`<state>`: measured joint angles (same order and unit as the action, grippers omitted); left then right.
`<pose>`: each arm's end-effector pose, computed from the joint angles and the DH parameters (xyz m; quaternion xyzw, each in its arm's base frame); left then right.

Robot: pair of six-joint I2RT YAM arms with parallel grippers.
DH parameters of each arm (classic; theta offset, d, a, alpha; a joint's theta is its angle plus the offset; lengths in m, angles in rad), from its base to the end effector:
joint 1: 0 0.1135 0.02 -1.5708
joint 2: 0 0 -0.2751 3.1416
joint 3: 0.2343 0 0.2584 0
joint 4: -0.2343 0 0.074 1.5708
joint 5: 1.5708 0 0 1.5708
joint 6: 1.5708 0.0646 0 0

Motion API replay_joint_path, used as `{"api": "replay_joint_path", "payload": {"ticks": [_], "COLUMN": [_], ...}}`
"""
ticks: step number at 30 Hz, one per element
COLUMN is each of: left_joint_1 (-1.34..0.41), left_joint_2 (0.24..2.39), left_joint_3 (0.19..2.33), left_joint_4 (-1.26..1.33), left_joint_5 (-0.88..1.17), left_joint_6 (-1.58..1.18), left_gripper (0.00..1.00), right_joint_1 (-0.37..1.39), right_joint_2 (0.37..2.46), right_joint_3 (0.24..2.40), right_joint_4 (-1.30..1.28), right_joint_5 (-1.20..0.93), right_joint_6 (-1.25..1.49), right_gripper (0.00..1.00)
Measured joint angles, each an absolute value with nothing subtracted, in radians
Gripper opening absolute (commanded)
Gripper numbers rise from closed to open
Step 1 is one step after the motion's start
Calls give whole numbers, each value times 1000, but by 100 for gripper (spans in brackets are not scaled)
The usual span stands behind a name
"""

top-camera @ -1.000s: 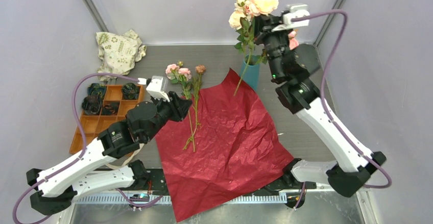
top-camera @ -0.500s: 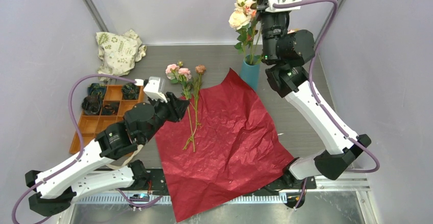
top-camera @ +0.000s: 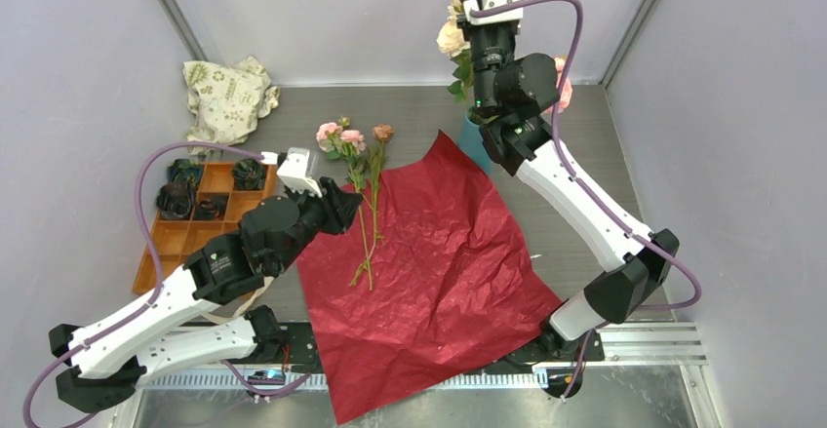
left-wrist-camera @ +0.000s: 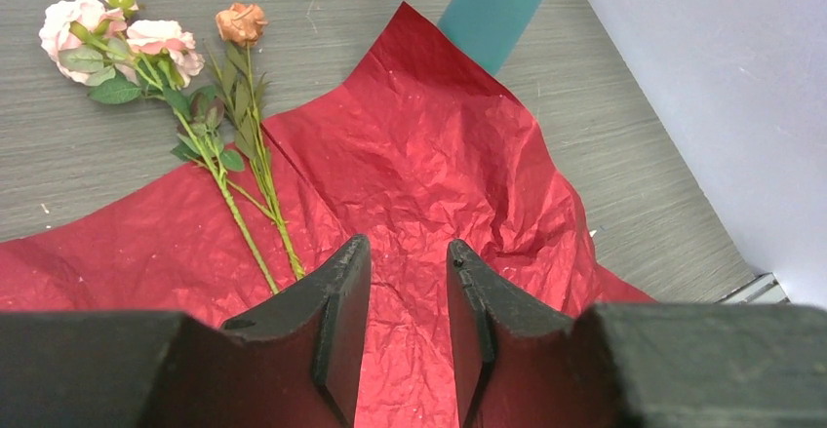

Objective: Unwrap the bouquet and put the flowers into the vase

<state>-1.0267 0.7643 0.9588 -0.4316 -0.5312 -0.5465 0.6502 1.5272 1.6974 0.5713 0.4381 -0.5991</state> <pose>0.1225 -0.1392 0.3809 0.0226 0.7751 -0.2769 0.5675 0.2898 0.1860 0.5795 -0.0686 0.4353 -0.0647 0.8953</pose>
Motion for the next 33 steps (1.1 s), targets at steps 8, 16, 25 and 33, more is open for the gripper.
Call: {"api": "replay_joint_path", "payload": {"ticks": [8,16,25,33], "left_joint_1": [-1027,-1027,-1027,-1027], "left_joint_2": [765,771,818,856], "left_joint_3": [957,930,926,926], "left_joint_4": [-431,-430,-431,-433], "left_joint_5": [-532,-539,-558,-568], "left_joint_6": [-546,-546,-571,-594], "left_gripper": [37,42,44,47], "right_joint_1": [627,591,585,585], "right_joint_2": [1527,1527,1532,1512], "right_joint_3": [1568,1419,1311,1247], "right_joint_4": [630,671,676,654], "right_joint_5": [488,546,599,622], "right_joint_6": [-563,-461,-381,-327], "right_gripper": [1,1,17,64]}}
